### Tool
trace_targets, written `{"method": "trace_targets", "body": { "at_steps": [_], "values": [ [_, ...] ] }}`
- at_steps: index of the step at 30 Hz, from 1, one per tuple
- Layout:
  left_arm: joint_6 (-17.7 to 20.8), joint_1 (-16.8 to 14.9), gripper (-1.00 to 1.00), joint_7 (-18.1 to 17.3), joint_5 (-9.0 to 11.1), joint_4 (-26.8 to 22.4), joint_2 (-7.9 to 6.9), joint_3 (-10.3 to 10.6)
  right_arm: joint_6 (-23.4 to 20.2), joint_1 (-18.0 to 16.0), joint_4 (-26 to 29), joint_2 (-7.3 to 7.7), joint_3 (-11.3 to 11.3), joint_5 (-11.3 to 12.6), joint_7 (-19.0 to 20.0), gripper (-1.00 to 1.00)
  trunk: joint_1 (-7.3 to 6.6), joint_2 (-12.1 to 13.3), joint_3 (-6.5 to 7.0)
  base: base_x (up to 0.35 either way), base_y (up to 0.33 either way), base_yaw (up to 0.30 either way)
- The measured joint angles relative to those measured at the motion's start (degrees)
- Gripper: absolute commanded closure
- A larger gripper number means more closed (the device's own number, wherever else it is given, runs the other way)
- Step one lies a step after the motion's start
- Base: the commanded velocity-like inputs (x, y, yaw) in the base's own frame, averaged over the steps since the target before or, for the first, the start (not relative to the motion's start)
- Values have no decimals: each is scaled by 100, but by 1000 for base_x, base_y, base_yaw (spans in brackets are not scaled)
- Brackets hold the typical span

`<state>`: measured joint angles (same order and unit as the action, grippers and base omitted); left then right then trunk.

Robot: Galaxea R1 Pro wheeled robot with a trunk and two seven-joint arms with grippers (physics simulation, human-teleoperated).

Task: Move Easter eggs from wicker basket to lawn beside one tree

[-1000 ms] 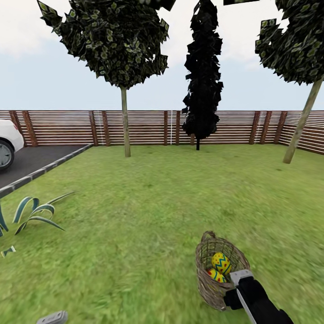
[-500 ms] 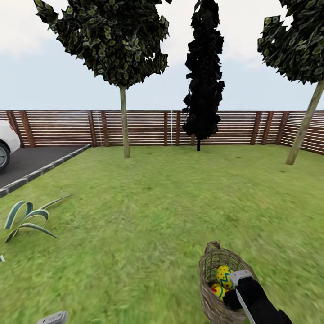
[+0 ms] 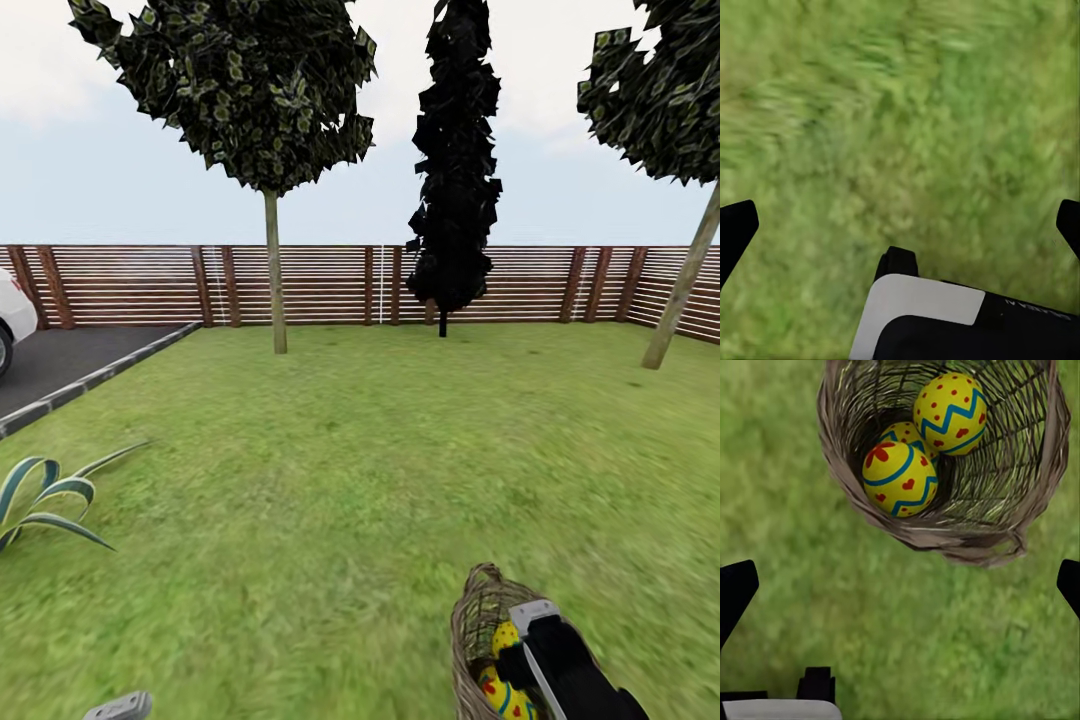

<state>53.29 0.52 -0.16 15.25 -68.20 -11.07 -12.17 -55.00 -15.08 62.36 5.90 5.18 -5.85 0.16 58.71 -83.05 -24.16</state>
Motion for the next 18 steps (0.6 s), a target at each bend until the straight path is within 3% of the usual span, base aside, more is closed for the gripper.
{"method": "trace_targets", "body": {
  "at_steps": [10, 18],
  "values": [
    [0, 0, -100, 0, 9, 0, -7, -7, 6, 1, -90, -43, 21, -2, 0, -100, 0, 0, 0, 127, 0, 0],
    [9, 0, -100, 22, -11, 0, -8, -15, 6, 1, -276, -92, 123, 14, 31, -100, 1, 0, 0, 14, 0, 0]
  ]
}}
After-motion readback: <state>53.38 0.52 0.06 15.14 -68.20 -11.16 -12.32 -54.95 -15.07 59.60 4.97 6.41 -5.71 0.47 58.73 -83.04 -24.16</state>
